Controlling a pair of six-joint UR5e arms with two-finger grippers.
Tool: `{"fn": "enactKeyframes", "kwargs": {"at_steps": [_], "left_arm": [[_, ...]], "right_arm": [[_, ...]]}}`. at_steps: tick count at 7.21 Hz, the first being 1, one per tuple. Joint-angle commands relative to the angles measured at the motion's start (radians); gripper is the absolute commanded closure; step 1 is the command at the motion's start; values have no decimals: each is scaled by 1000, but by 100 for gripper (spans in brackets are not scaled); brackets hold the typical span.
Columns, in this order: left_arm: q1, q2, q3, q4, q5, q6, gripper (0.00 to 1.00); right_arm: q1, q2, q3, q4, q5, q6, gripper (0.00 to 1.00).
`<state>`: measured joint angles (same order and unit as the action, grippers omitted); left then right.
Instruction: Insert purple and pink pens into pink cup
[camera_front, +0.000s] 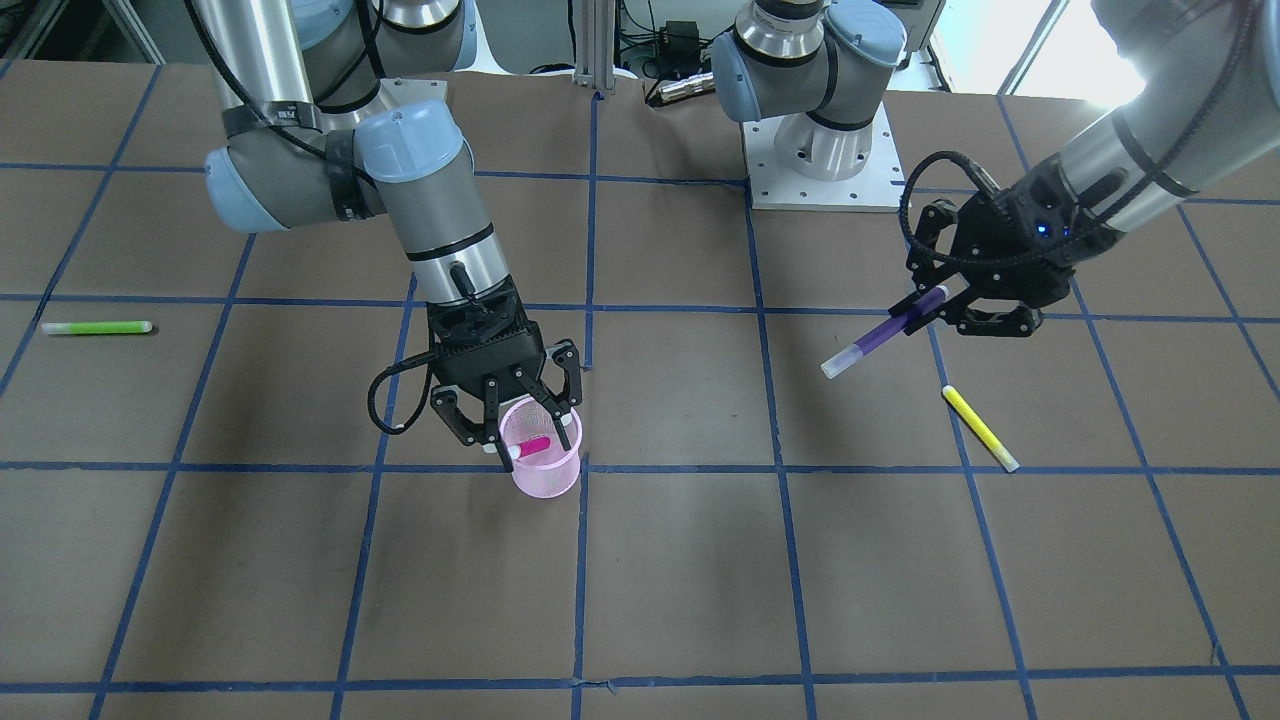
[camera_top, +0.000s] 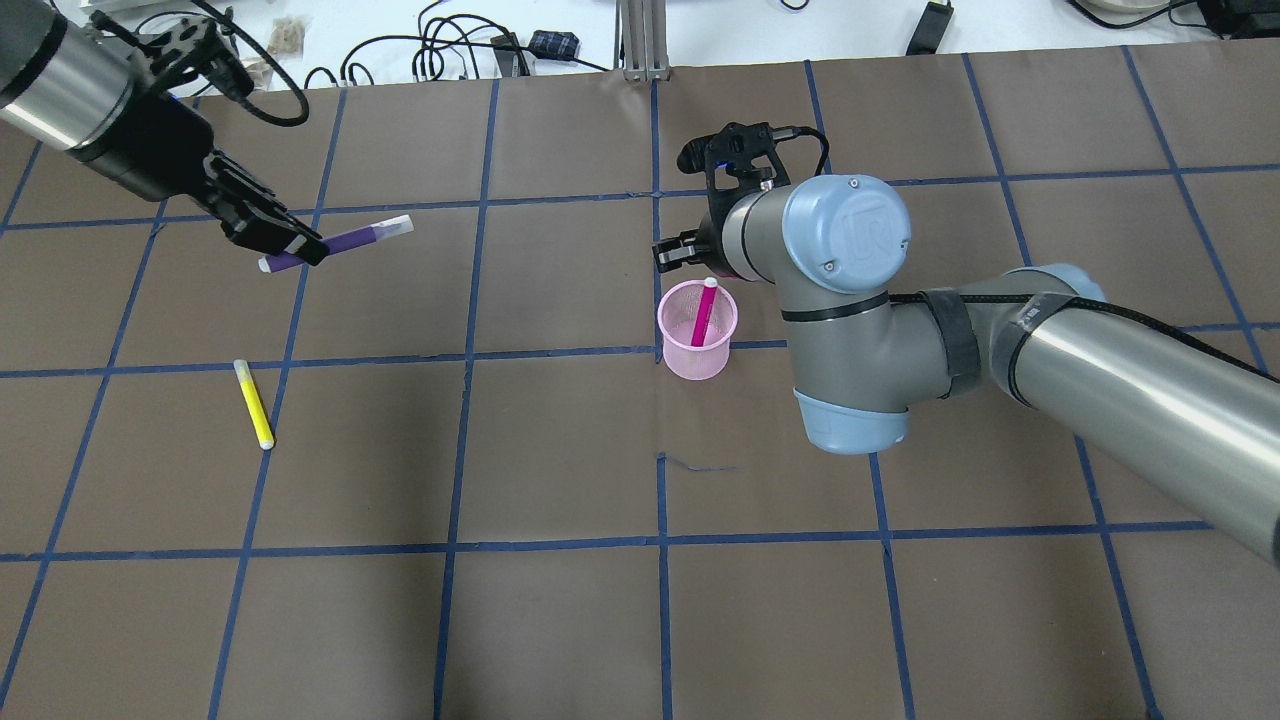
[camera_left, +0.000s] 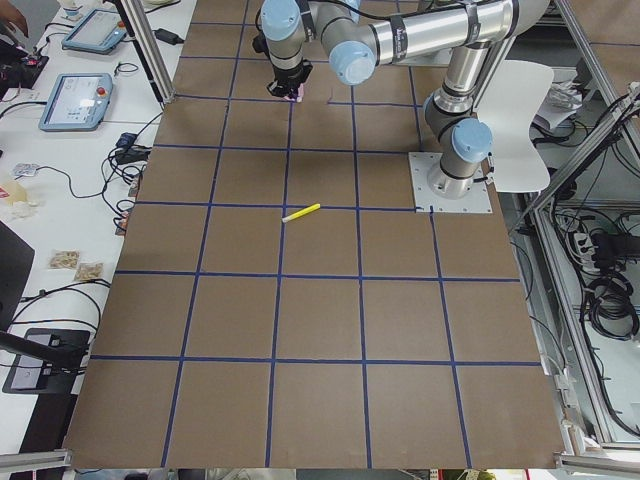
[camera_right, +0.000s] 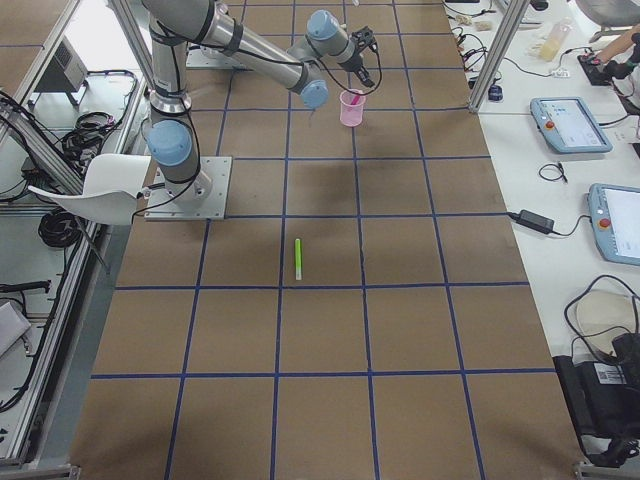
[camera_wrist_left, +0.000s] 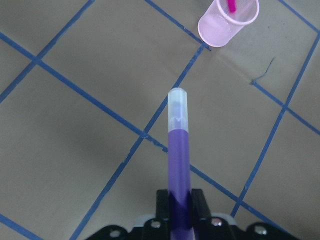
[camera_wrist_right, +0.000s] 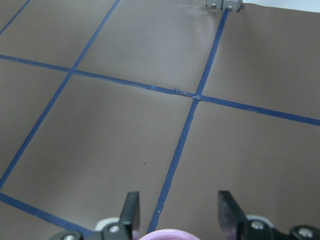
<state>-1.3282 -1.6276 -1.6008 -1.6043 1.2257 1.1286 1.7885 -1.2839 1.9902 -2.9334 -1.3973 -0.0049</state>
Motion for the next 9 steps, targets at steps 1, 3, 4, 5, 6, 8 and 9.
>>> {"fn": "enactKeyframes", "kwargs": {"at_steps": [1, 3, 4, 5, 6, 8, 9], "left_arm": [[-113, -9, -1, 67, 26, -183, 100], [-274, -38, -2, 169, 145, -379, 100], [-386, -69, -2, 237, 244, -439, 100], [-466, -108, -2, 272, 306, -473, 100], [-520, -148, 7, 314, 339, -490, 100], [-623, -228, 53, 317, 432, -490, 100], [-650, -273, 85, 313, 440, -483, 100]], "right_arm": [[-70, -8, -4, 11, 15, 6, 0], [-157, -26, -25, 150, 20, 2, 0], [-185, -64, -81, 385, 15, -10, 0], [-236, -95, -188, 683, 6, -12, 0], [-271, -100, -317, 947, 1, -54, 0], [-290, -106, -514, 1311, -98, -78, 0], [-273, -136, -556, 1403, -101, -61, 0]]}}
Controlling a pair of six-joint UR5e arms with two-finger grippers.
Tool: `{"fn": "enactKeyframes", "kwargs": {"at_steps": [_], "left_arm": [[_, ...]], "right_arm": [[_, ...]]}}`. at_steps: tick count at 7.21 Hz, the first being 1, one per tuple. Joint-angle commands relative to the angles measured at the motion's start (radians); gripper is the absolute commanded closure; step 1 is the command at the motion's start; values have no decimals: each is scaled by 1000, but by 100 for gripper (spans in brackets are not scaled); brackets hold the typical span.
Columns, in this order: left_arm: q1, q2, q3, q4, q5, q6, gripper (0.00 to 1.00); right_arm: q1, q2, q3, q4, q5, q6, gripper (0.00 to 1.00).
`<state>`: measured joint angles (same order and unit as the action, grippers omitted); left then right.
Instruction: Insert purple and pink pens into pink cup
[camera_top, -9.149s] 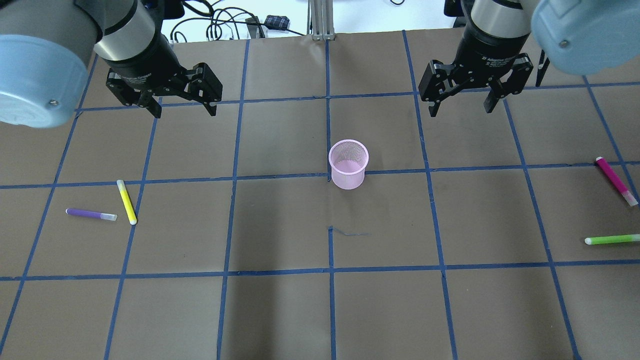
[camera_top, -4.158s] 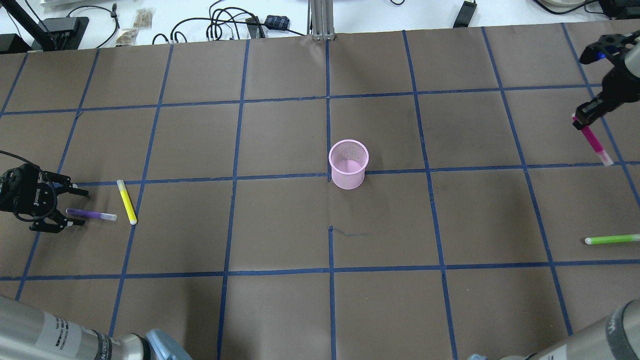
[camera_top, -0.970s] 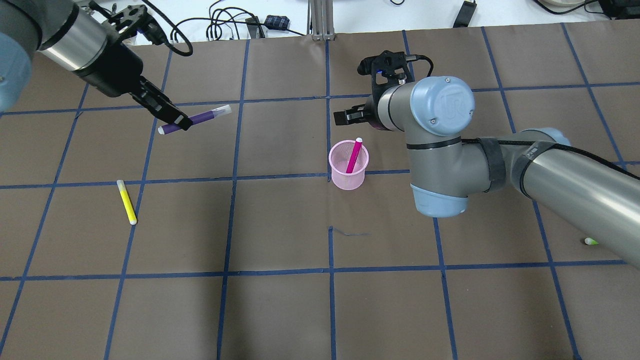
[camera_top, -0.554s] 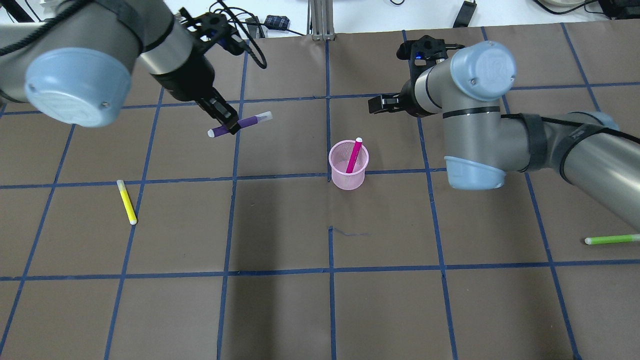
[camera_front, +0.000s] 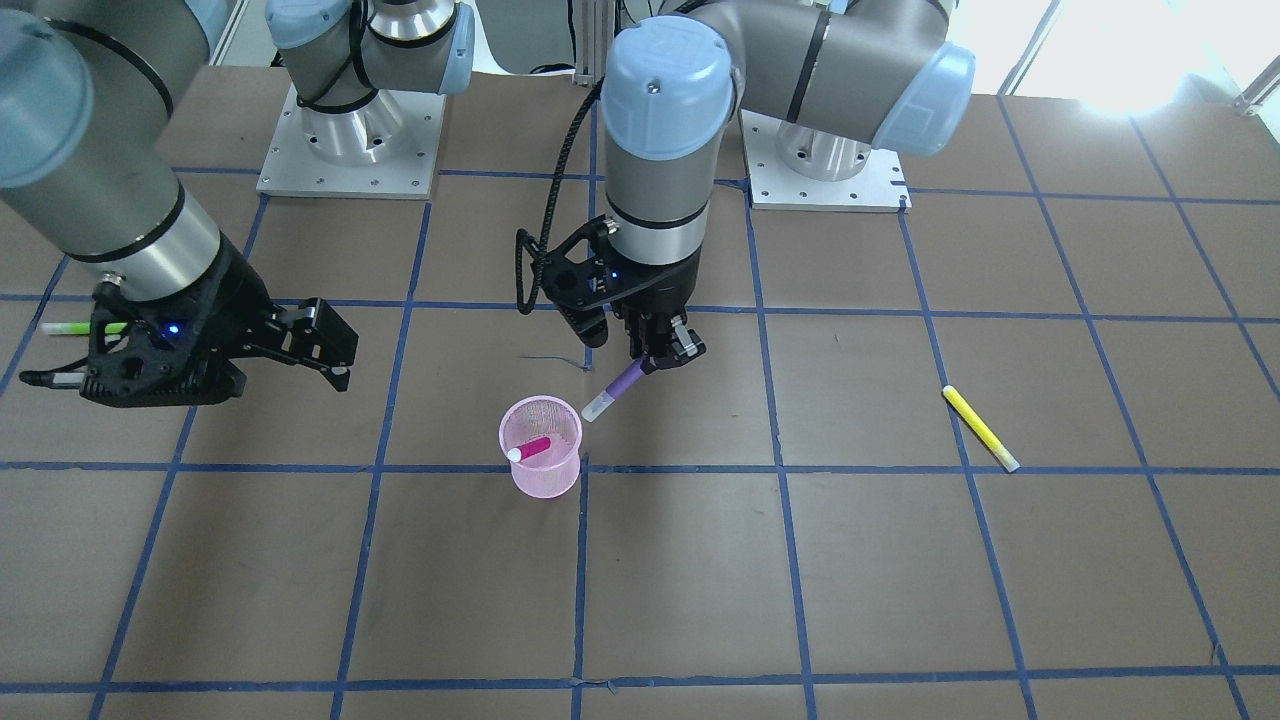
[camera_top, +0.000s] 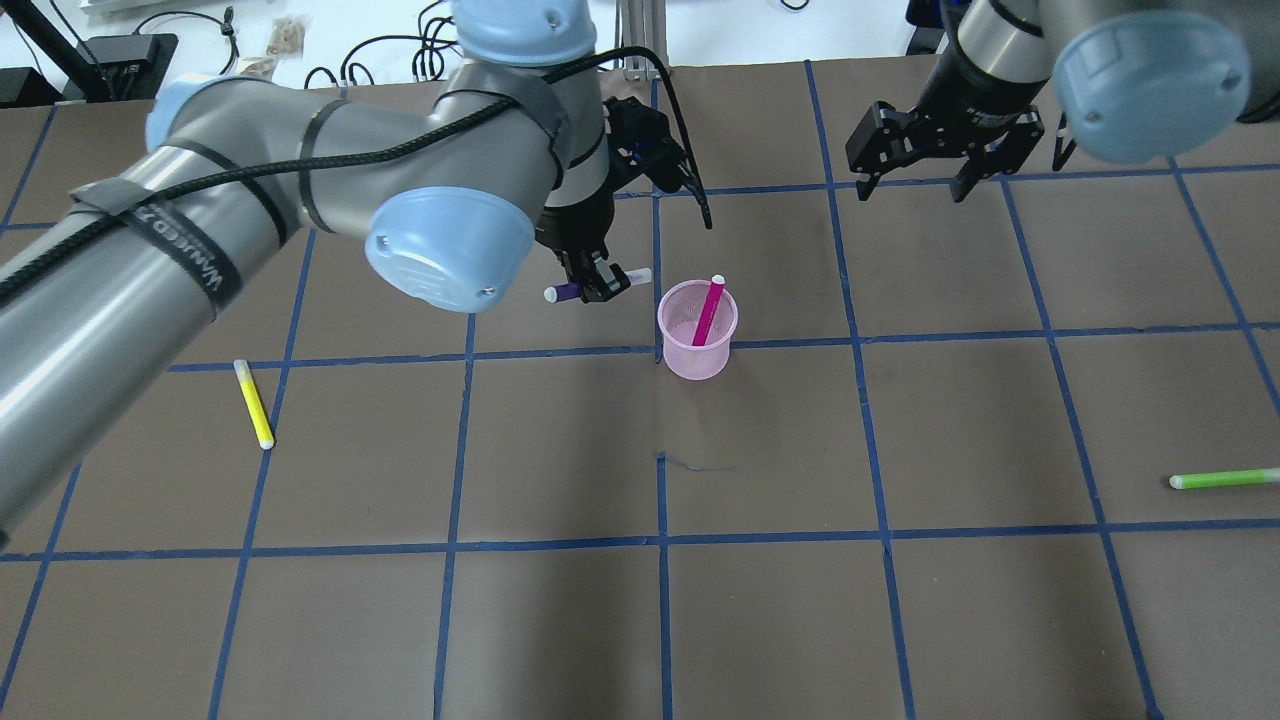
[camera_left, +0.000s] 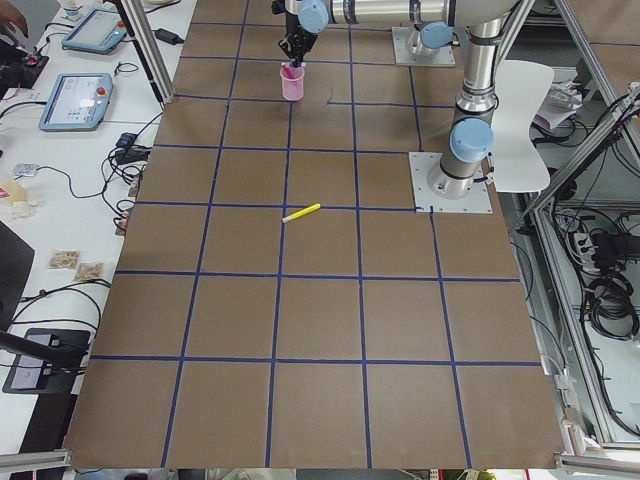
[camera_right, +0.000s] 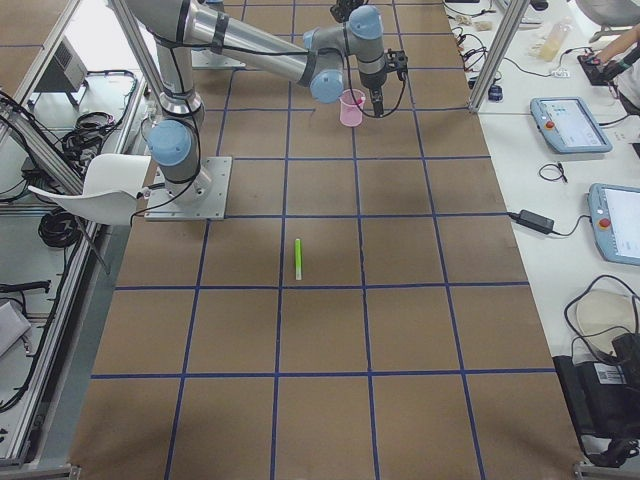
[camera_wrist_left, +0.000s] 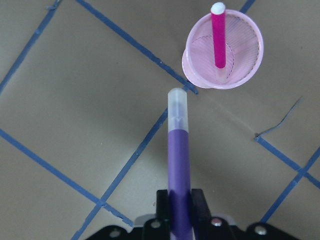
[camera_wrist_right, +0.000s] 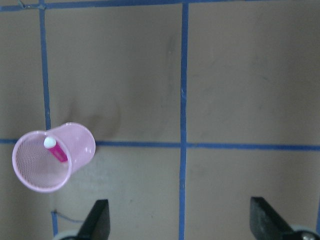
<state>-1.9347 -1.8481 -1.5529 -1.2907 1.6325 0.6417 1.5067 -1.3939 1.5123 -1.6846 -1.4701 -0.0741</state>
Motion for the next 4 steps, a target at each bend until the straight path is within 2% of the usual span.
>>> {"fn": "enactKeyframes", "kwargs": {"at_steps": [1, 4], "left_arm": [[-91, -87, 56, -2, 88, 6, 100], [-157, -149, 93, -9, 160, 4, 100]], "right_arm": [[15, -37, -78, 170, -41, 7, 0], [14, -20, -70, 166, -81, -10, 0]]}}
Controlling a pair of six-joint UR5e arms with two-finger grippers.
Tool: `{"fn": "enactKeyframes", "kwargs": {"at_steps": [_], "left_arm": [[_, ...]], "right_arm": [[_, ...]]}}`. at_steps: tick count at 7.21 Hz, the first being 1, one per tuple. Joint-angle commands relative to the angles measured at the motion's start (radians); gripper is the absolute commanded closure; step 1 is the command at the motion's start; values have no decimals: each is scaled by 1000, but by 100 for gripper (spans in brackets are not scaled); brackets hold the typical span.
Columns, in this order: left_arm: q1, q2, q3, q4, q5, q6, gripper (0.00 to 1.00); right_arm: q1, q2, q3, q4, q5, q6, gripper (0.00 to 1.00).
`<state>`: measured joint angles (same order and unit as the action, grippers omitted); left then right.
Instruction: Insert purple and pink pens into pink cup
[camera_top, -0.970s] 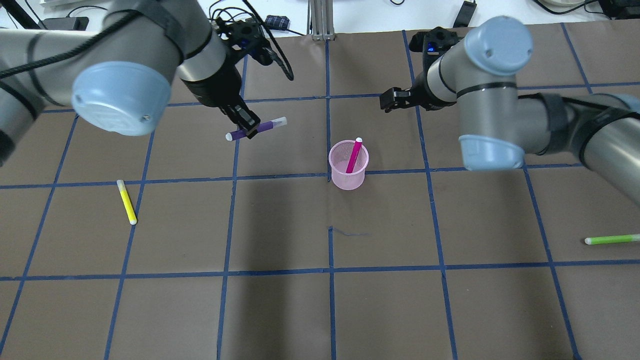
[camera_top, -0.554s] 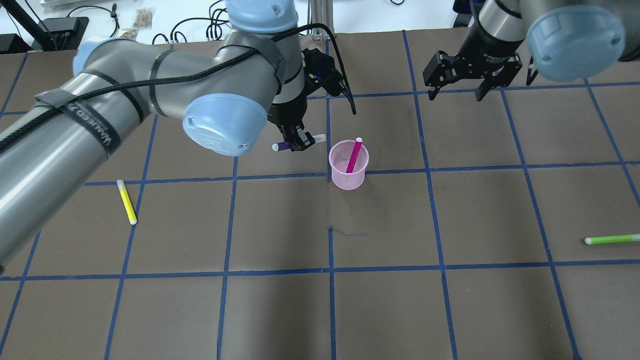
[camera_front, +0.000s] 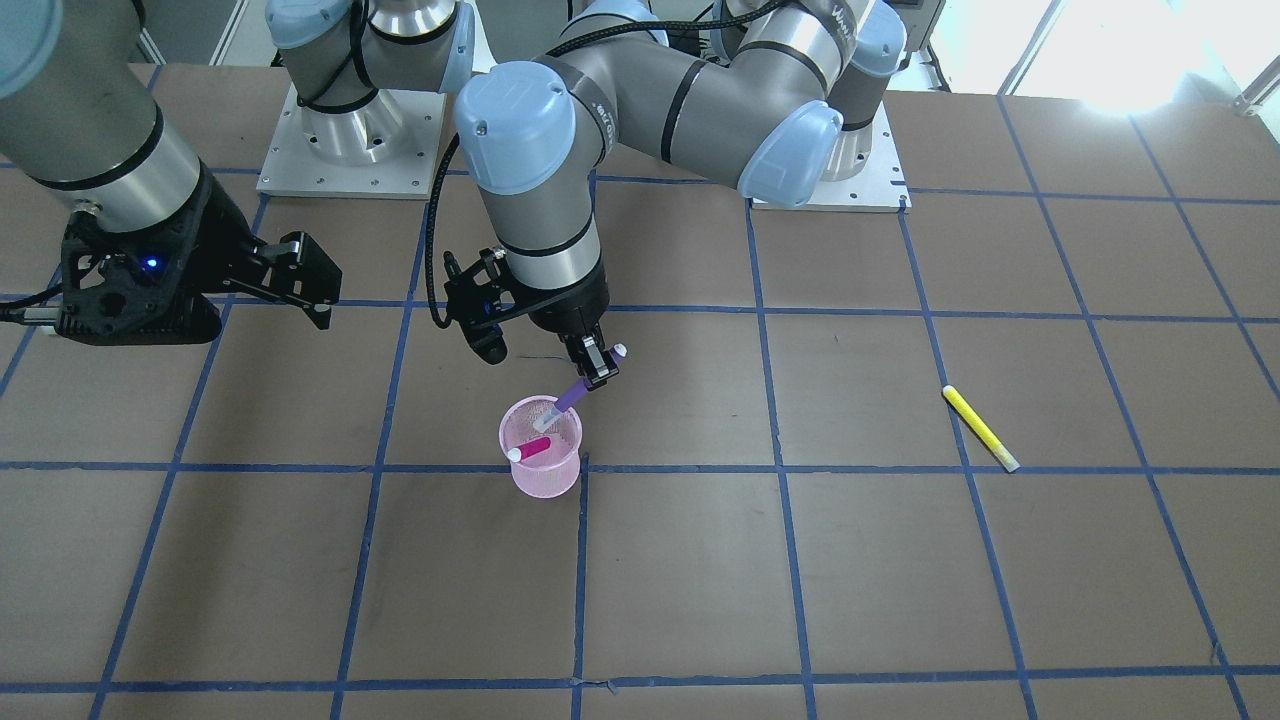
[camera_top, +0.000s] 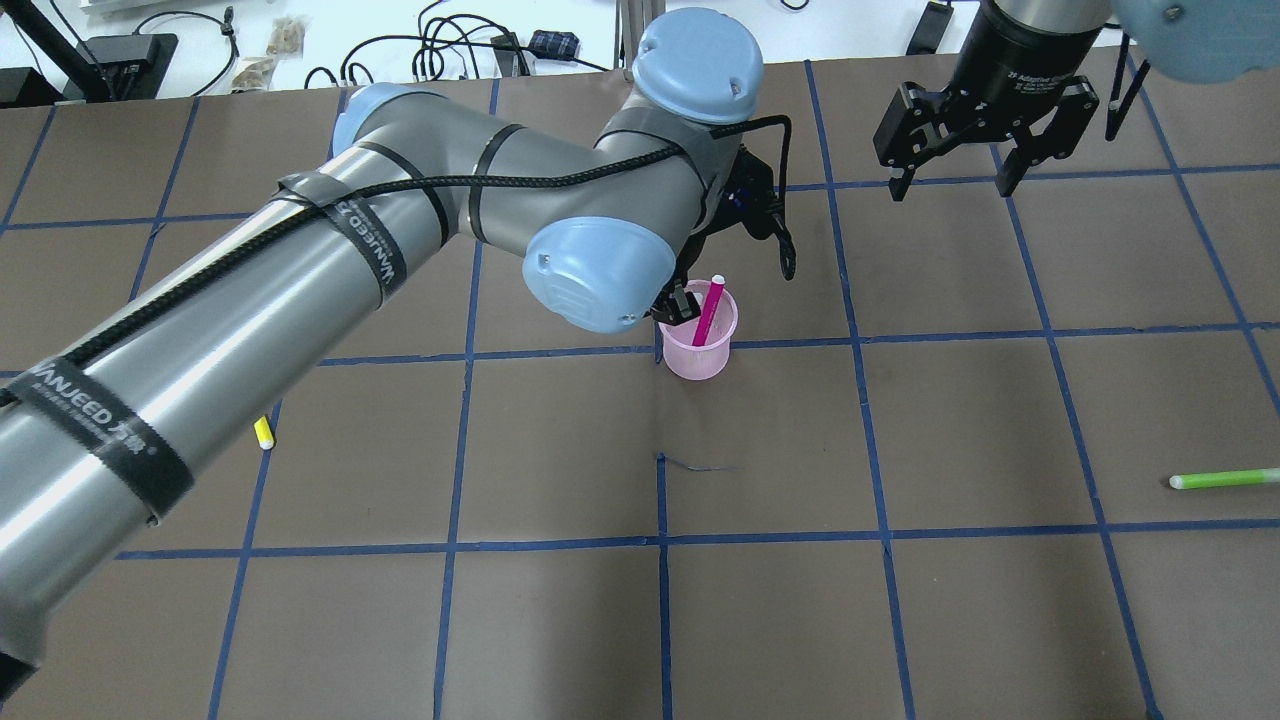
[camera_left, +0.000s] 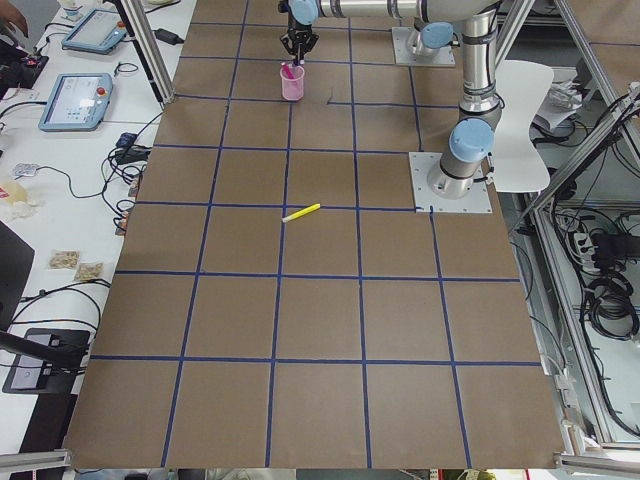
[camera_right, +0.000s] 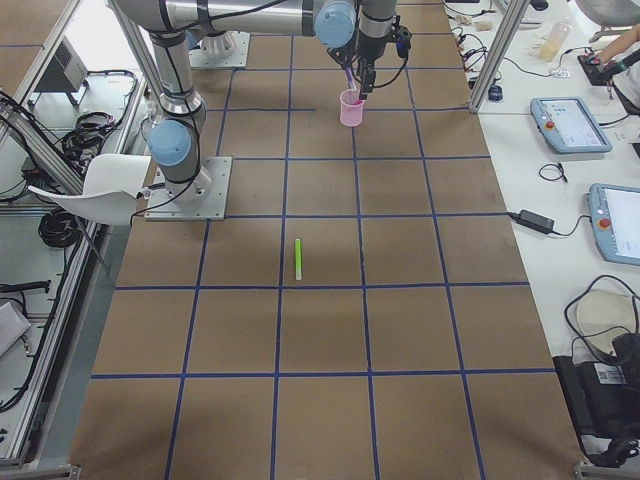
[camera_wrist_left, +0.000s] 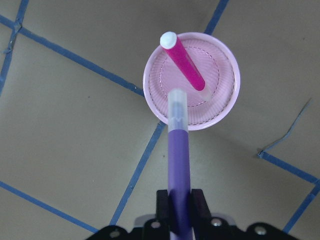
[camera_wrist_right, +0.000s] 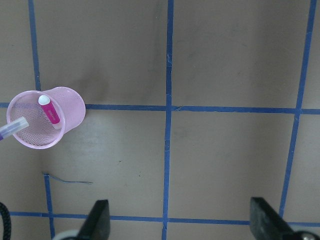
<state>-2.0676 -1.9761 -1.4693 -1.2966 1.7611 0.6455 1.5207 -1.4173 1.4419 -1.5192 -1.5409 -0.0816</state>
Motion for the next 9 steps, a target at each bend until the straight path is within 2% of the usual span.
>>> {"fn": "enactKeyframes", "kwargs": {"at_steps": [1, 7, 8, 9], "left_arm": [[-31, -32, 7, -3, 41, -1, 100], [-55, -98, 12, 8, 69, 9, 100], [-55, -105, 18, 10, 70, 10, 93], [-55, -109, 18, 17, 69, 10, 33]], "right_arm": [[-19, 14, 9, -3, -12, -42, 0], [-27, 11, 28, -13, -8, -35, 0], [-27, 11, 32, -13, -8, -40, 0], [-27, 11, 34, -13, -8, -40, 0]]}}
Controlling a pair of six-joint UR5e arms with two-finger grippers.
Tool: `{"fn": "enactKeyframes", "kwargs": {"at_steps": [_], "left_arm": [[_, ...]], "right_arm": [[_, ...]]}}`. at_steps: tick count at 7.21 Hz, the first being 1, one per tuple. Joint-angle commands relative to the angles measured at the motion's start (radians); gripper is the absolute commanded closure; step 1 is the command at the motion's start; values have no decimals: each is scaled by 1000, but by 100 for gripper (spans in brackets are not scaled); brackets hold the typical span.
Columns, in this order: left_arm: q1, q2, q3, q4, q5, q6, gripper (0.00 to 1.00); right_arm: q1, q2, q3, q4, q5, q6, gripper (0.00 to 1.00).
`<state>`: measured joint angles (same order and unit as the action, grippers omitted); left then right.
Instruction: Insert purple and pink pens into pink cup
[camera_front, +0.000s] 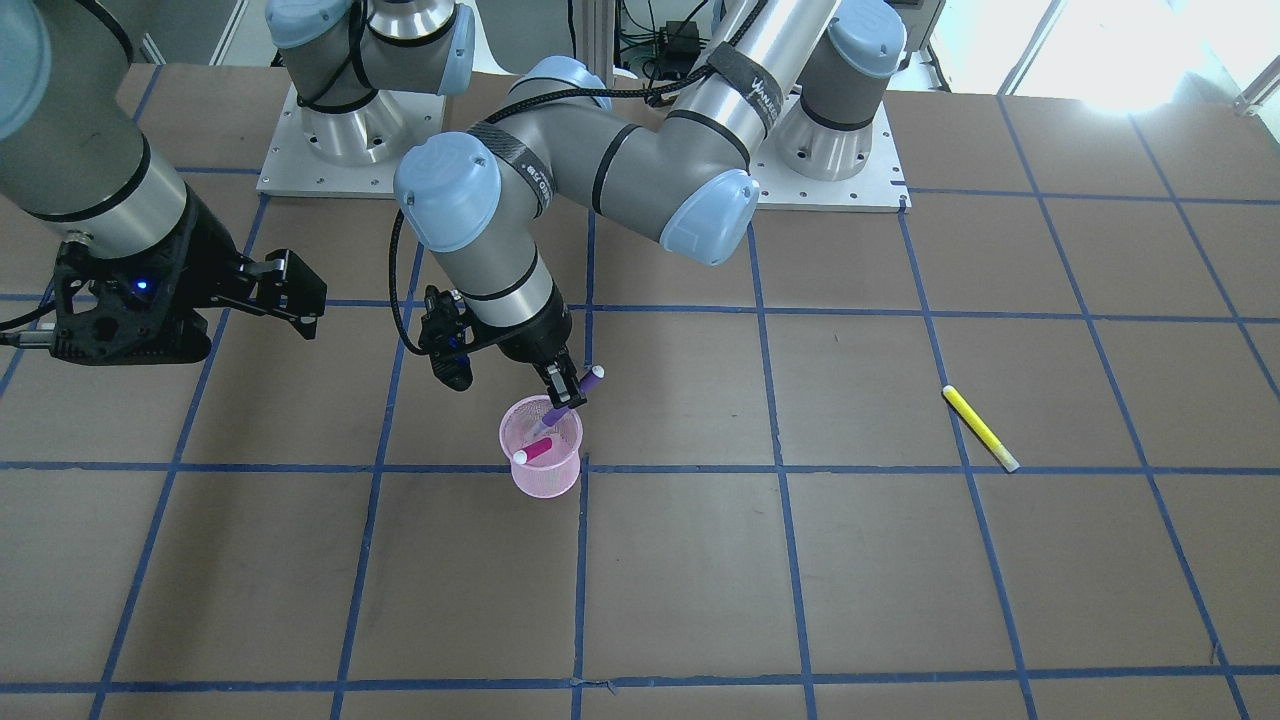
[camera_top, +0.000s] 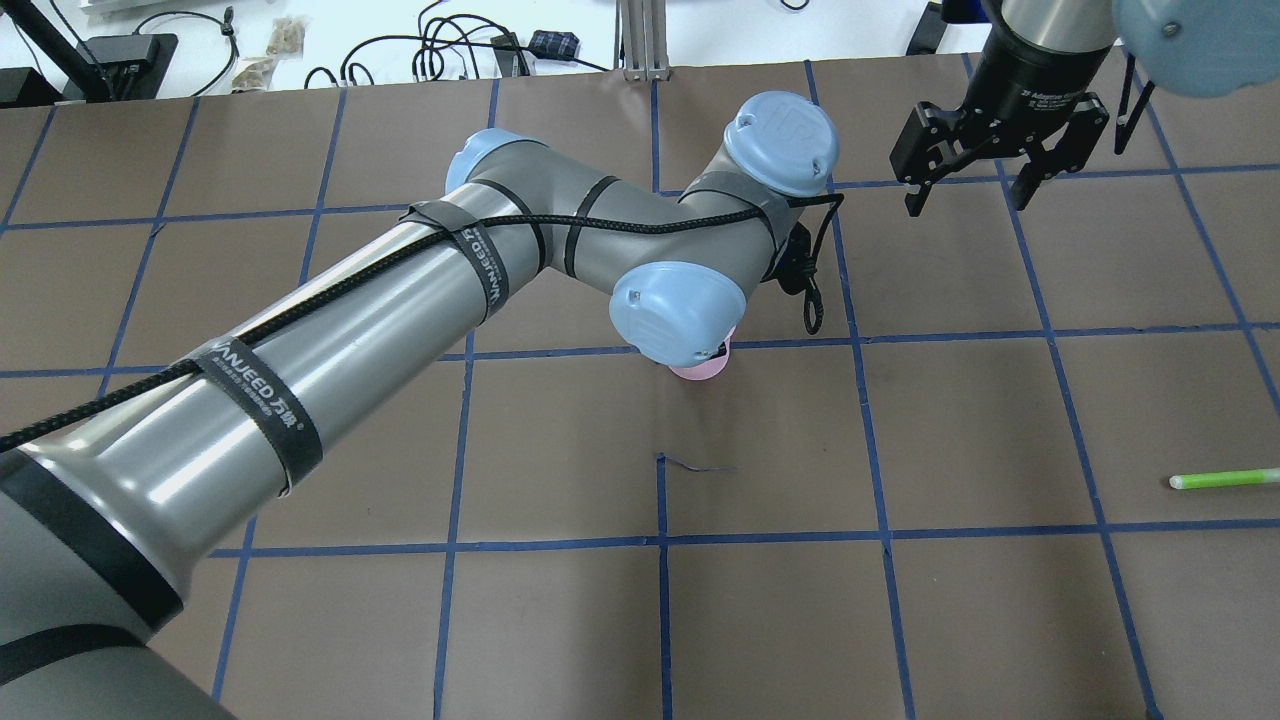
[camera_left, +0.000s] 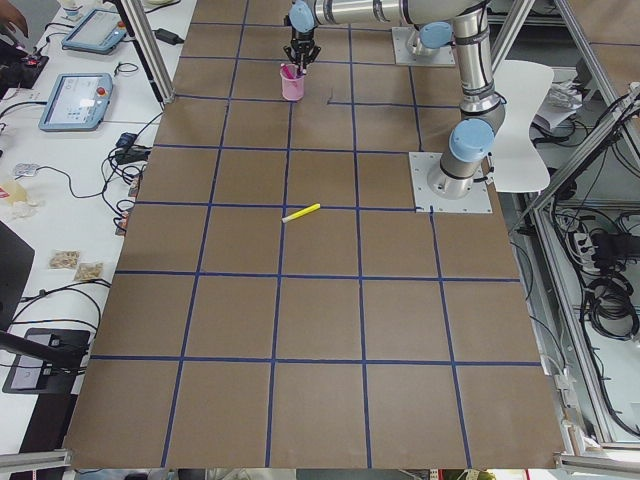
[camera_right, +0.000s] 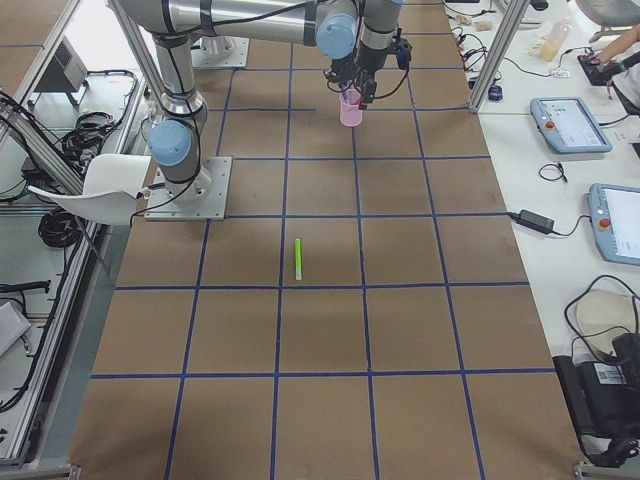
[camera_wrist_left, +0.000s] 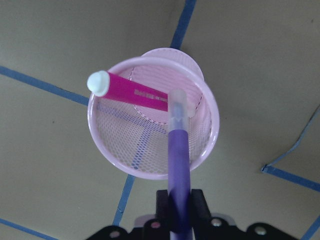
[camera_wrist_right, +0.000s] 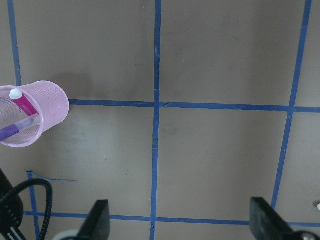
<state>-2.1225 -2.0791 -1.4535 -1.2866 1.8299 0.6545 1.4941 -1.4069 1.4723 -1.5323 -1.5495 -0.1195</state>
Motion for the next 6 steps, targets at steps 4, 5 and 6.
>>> {"fn": "enactKeyframes", "kwargs": {"at_steps": [4, 5, 6], "left_arm": [[3, 39, 18, 9, 3, -1, 0], [21, 69, 19, 12, 0, -7, 0], [63, 114, 9, 10, 0, -18, 0]], "right_arm": [[0, 3, 5, 0, 0, -11, 0], [0, 5, 5, 0, 0, -9, 0], [0, 0, 3, -2, 0, 3, 0]]}}
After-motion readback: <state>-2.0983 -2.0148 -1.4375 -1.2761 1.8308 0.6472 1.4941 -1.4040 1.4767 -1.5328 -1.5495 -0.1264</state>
